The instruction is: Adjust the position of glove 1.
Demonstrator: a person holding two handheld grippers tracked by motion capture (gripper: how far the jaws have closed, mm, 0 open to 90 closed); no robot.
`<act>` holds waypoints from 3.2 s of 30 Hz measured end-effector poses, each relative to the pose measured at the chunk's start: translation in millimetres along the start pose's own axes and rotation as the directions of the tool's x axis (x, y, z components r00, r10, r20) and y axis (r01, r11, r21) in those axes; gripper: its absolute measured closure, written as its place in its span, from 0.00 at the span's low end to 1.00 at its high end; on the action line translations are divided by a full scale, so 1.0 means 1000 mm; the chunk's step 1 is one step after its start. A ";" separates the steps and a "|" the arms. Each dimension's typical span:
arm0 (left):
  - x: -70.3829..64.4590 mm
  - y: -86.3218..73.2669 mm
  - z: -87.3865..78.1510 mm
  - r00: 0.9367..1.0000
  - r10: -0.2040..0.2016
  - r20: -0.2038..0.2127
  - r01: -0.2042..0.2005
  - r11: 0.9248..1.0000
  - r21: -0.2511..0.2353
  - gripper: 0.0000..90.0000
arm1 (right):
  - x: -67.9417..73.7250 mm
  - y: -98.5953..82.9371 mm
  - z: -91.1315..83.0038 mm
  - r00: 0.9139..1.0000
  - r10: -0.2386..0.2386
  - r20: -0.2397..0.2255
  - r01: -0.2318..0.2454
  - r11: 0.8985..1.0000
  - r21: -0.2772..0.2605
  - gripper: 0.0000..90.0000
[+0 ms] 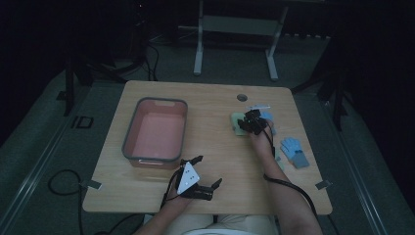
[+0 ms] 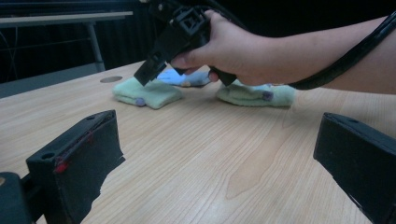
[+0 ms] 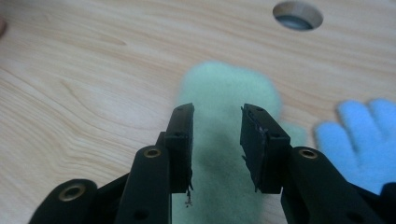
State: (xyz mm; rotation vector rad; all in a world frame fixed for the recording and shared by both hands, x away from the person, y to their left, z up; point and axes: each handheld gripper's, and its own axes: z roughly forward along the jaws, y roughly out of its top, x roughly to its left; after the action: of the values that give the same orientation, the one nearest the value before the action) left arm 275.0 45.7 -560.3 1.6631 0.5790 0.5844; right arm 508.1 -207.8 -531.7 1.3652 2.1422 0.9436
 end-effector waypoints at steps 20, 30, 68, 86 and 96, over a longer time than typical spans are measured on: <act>0.000 0.000 0.000 1.000 -0.004 0.002 0.004 1.000 0.000 0.01 | 0.009 0.002 0.004 0.997 0.047 0.061 -0.049 0.998 0.031 0.96; 0.000 0.000 0.000 1.000 0.001 -0.001 -0.001 1.000 0.003 0.01 | 0.039 0.031 -0.074 0.999 0.010 0.042 -0.005 0.995 -0.103 0.97; 0.000 0.000 0.000 1.000 0.005 0.008 -0.005 1.000 0.003 0.01 | 0.117 -0.093 -0.106 0.994 0.065 0.085 -0.065 0.998 -0.003 0.97; 0.000 0.000 0.000 1.000 0.005 0.009 -0.005 1.000 0.002 0.01 | 0.115 -0.103 -0.084 0.997 0.021 0.078 -0.020 0.999 -0.025 0.92; 0.000 0.000 0.000 1.000 0.005 0.010 -0.005 1.000 0.001 0.01 | 0.092 -0.077 -0.115 0.998 -0.053 -0.020 0.050 0.993 -0.106 0.80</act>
State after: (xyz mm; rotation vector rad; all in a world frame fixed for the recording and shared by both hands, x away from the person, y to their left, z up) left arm 274.9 45.1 -560.2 1.6684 0.5682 0.5797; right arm 345.5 -183.0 -509.7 1.2485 2.1024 1.0414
